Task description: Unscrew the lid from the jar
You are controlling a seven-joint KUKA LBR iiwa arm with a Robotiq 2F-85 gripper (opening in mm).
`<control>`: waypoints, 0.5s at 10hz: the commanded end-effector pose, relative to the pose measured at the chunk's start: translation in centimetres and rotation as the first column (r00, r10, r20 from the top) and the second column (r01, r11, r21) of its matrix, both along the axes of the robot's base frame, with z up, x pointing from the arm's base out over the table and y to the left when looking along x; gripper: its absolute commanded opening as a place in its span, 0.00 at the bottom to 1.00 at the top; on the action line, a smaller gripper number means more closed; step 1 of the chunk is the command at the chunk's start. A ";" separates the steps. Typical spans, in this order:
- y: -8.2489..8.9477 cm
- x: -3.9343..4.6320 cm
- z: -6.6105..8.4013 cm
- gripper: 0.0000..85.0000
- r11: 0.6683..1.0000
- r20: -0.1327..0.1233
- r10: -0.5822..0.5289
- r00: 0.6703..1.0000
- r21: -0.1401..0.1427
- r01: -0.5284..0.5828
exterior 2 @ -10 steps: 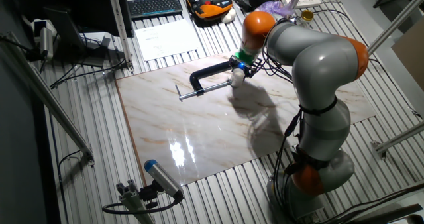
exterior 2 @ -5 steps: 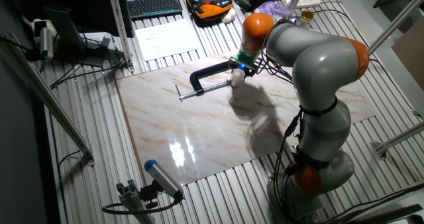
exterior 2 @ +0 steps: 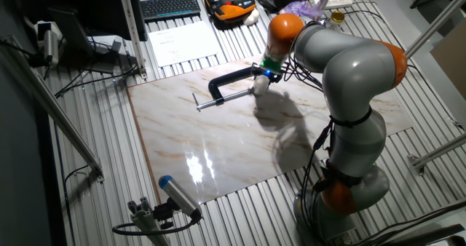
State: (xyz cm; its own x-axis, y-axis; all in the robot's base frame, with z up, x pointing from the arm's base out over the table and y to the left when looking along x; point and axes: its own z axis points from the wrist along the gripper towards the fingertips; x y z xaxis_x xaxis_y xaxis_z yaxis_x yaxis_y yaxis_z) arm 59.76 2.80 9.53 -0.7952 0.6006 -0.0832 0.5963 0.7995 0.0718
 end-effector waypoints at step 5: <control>0.0 -0.02 0.0 0.00 0.992 0.020 0.126 0.992 -0.025 -0.126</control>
